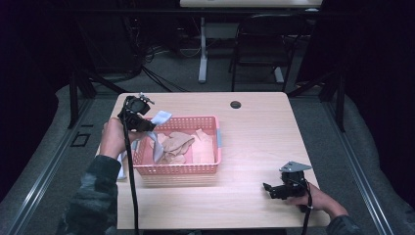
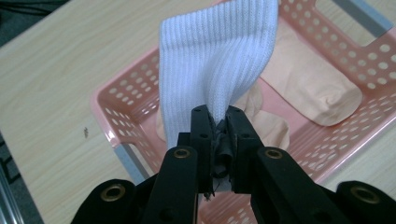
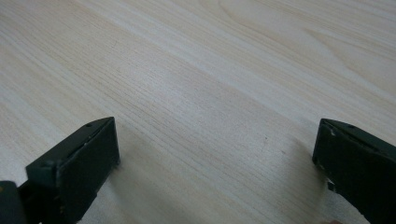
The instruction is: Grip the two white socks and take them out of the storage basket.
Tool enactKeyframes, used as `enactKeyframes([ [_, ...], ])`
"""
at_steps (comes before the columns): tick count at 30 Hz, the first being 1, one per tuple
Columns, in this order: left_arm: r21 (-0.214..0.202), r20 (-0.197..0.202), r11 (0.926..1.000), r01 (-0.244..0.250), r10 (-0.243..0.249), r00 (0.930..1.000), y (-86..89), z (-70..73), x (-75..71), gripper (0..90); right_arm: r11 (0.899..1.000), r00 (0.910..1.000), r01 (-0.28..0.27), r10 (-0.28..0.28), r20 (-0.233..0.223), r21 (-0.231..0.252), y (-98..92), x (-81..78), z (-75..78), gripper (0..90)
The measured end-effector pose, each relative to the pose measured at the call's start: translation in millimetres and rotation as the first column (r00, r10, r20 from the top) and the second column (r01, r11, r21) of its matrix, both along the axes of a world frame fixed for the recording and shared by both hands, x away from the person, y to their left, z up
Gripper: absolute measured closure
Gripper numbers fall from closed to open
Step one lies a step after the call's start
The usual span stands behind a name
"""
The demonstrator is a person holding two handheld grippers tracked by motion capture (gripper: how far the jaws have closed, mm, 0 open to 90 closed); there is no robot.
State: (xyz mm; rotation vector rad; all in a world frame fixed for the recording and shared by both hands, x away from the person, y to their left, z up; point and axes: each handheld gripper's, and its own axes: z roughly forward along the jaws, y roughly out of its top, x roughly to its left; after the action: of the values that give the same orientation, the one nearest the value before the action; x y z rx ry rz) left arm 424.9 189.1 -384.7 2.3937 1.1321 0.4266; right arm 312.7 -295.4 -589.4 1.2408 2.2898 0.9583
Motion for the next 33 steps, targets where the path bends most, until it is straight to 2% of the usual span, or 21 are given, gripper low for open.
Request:
enactKeyframes([
  [9,-0.011,0.082,0.9996,-0.026,0.027,0.9963,20.4,41.4,-10.7,82.8,1.0,1.0,-0.001,0.001,-0.001,-0.002,-0.2,0.1,0.1,0.0],
  [15,-0.016,0.121,0.9973,-0.072,0.073,0.9899,43.2,60.9,-18.8,82.8,1.0,1.0,-0.001,0.001,0.002,-0.002,-0.3,0.2,-0.2,0.0],
  [16,-0.016,0.129,0.9959,-0.089,0.09,0.9876,51.9,64.3,-21.1,82.7,1.0,1.0,-0.001,0.001,0.002,-0.002,-0.3,0.3,-0.2,0.0],
  [17,-0.016,0.129,0.9959,-0.089,0.09,0.9876,51.9,64.3,-21.1,82.7,1.0,1.0,-0.001,0.001,0.002,-0.002,-0.3,0.3,-0.2,0.0],
  [24,-0.014,0.112,0.9888,-0.148,0.149,0.9825,82.6,62.6,-25.8,82.6,1.0,1.0,0.0,0.0,-0.001,-0.003,-0.2,0.1,0.1,0.0],
  [27,-0.016,0.106,0.9828,-0.184,0.185,0.977,97.1,58.1,-27.7,82.5,1.0,1.0,0.0,0.0,0.003,0.0,-0.2,0.3,-0.3,0.0],
  [30,0.0,0.088,0.9753,-0.221,0.22,0.9715,110.6,49.5,-29.3,82.4,1.0,1.0,0.0,0.0,0.002,0.001,-0.1,0.3,-0.3,0.0],
  [33,-0.019,0.055,0.9668,-0.255,0.256,0.9652,125.6,35.8,-30.0,82.3,1.0,1.0,0.0,0.0,0.003,0.0,-0.1,0.3,-0.3,0.0],
])
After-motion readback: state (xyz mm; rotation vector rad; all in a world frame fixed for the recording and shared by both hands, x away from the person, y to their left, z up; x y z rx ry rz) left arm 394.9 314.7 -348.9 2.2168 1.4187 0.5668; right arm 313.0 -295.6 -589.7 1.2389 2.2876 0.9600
